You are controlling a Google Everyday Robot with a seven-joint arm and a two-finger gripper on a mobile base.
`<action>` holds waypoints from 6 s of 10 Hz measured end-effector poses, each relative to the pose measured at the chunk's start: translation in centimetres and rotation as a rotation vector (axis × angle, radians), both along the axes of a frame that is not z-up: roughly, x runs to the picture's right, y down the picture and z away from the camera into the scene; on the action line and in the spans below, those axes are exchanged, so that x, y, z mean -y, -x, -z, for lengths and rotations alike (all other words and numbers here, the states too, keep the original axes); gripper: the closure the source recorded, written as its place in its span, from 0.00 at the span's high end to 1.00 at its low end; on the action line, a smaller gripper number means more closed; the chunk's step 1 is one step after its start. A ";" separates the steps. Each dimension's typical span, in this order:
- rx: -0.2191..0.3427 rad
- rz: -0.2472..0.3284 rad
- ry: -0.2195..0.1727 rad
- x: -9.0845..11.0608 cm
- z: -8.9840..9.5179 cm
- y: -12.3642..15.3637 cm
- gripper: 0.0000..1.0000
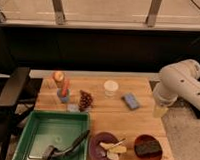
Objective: Place pepper in table surface
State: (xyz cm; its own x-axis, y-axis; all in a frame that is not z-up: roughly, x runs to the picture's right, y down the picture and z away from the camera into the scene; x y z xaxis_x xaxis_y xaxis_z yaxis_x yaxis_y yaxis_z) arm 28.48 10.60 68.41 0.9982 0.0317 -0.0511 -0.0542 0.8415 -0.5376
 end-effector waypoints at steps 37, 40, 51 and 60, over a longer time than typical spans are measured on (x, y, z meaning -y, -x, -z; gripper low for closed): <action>0.734 0.320 -0.150 9.0 -3.0 28.7 0.65; 0.789 0.400 -0.151 9.3 -5.5 33.8 0.65; 0.850 0.453 -0.141 9.3 -8.3 41.1 0.65; 0.888 0.541 -0.059 8.0 -14.6 43.8 0.65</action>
State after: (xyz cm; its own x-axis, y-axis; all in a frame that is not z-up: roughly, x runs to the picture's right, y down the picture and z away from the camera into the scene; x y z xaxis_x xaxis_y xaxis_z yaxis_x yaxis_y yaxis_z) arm -15.28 2.63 82.96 0.5576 -0.4528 0.6957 0.7333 0.6615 -0.1571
